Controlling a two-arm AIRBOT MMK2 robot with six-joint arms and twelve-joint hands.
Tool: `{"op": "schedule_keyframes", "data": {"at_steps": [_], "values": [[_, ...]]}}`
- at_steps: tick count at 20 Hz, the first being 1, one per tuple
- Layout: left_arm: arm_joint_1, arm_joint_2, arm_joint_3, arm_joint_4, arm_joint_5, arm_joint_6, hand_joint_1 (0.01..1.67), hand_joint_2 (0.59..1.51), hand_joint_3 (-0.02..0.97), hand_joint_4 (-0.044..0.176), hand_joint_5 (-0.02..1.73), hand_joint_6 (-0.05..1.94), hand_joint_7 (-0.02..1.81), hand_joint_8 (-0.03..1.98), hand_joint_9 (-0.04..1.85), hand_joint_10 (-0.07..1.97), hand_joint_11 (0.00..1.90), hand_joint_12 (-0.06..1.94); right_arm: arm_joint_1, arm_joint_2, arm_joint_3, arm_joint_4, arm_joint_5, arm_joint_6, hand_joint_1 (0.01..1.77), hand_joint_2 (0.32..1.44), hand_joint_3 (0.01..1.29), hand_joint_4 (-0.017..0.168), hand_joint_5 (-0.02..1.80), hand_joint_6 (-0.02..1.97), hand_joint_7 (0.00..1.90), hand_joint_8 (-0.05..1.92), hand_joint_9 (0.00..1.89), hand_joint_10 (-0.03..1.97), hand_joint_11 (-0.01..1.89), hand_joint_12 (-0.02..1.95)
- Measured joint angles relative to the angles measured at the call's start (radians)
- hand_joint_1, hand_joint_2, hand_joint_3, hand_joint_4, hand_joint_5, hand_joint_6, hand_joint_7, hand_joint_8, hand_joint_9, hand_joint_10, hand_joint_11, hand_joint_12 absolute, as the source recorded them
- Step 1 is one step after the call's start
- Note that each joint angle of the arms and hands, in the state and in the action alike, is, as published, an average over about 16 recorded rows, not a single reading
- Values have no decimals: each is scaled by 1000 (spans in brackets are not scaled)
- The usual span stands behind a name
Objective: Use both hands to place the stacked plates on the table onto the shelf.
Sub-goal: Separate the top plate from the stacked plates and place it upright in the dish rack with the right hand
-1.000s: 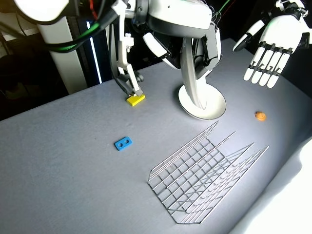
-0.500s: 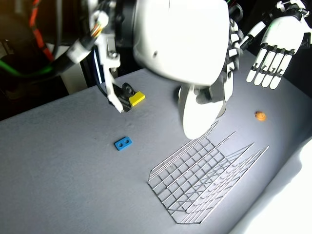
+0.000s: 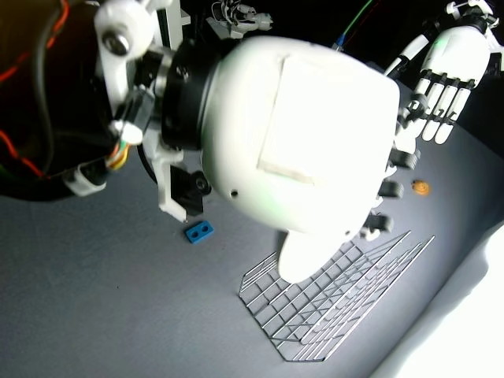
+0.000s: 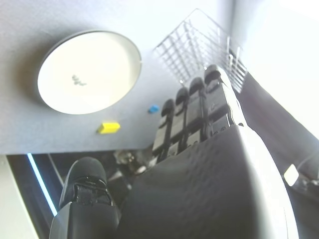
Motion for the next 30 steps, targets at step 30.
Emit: {"op": "schedule_keyframes", "data": {"at_steps": [30], "values": [[-6,0,-19,27,-14,0,22,1196,14,0,45,15,57,20,42,-1,22,13,-219,-264,304,85,5,-17,1199,1008,16,-8,937,918,1166,594,1425,15,1006,964]]}}
